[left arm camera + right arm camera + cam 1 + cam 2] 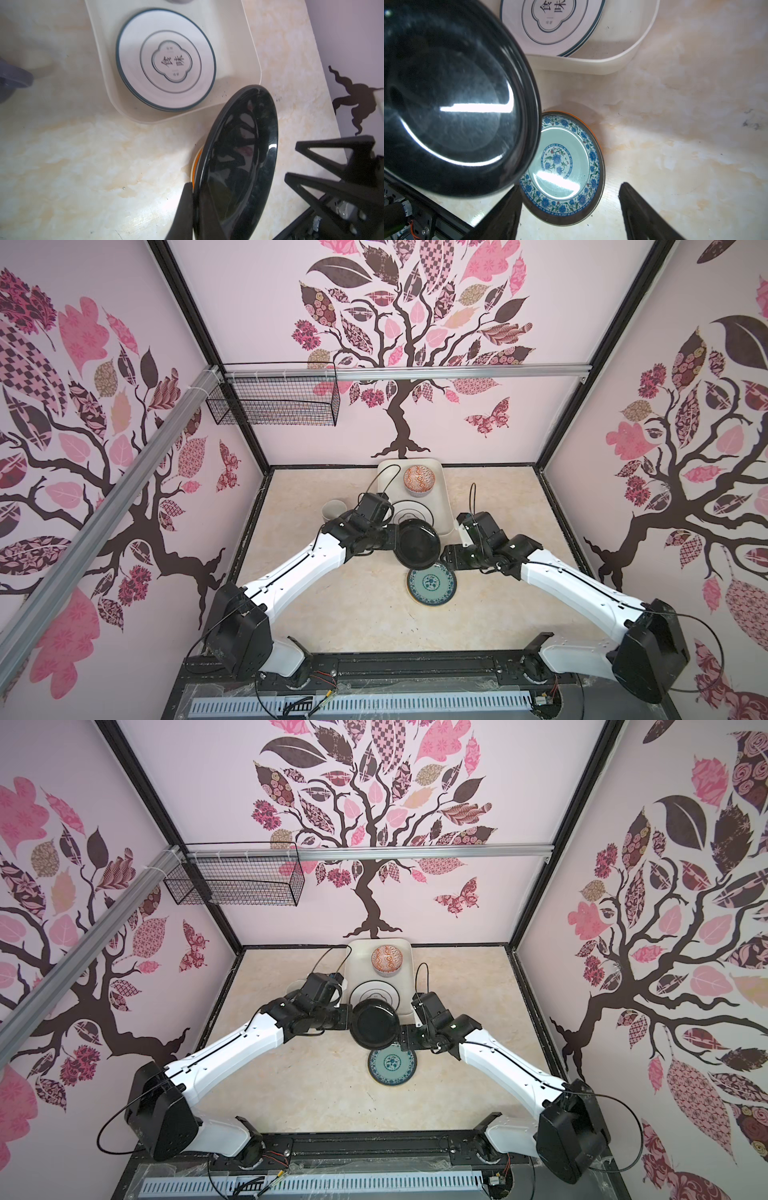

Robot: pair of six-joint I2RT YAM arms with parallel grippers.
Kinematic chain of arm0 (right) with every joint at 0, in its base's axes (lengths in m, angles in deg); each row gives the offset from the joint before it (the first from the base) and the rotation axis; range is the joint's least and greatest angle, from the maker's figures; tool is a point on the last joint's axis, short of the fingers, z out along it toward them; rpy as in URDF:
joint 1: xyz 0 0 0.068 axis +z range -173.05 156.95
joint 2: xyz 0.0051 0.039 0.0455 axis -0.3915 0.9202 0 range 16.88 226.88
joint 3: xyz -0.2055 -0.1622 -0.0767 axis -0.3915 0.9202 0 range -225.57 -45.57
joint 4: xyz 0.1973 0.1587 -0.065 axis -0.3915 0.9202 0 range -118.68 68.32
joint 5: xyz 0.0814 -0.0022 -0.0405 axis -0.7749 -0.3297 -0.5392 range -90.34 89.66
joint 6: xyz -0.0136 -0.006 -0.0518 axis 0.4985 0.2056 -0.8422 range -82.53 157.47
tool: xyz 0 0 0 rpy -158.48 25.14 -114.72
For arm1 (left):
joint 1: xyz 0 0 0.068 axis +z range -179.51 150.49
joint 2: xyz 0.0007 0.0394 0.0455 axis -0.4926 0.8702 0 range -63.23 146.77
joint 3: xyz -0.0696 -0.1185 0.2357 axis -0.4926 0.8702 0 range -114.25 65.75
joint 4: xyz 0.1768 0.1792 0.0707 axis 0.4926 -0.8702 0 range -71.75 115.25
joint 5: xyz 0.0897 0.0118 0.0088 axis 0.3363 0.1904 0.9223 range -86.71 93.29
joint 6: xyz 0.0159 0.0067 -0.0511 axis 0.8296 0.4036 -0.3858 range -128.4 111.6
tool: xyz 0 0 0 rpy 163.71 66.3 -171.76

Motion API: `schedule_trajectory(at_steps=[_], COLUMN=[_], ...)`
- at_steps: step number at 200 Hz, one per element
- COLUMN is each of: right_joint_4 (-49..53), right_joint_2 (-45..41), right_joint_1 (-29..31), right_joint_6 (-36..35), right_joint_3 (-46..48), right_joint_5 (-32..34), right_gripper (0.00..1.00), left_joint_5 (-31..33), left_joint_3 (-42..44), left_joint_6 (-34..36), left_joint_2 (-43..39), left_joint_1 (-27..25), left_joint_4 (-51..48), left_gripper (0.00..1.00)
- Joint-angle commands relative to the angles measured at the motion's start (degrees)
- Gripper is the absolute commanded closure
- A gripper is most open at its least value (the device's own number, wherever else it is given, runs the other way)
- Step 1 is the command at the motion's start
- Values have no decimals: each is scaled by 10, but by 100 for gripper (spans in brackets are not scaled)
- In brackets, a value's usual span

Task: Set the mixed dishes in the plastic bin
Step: 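Carry the dark plate into the cream bin with the left gripper while the right withdraws, then lower the dark plate onto the white plate in the bin and open the left gripper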

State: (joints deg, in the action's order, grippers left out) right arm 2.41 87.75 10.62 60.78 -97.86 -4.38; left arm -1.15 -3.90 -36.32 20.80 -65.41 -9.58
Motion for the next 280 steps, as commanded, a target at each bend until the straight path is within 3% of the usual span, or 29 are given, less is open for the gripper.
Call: schedule_trajectory(at_steps=[1, 59, 162, 223, 280], right_joint_4=[9, 6, -10, -9, -5], right_joint_2=[-33, -47, -39, -34, -26], right_joint_1=[-2, -24, -65, -66, -65], right_joint_6=[-7, -13, -21, -21, -22], right_joint_3=[-7, 3, 21, 23, 22], right_joint_5=[24, 18, -10, -6, -7], right_gripper=[20, 19, 19, 19, 19], left_joint_5=[12, -37, -43, -41, -40], left_joint_3=[-62, -138, -232, -244, -246], left_joint_6=[29, 0, -10, -10, -9], left_joint_2=[33, 148, 307, 347, 367], left_joint_1=[27, 102, 107, 110, 112], left_joint_4=[-11, 28, 33, 40, 48], left_gripper=[100, 100, 100, 100, 94])
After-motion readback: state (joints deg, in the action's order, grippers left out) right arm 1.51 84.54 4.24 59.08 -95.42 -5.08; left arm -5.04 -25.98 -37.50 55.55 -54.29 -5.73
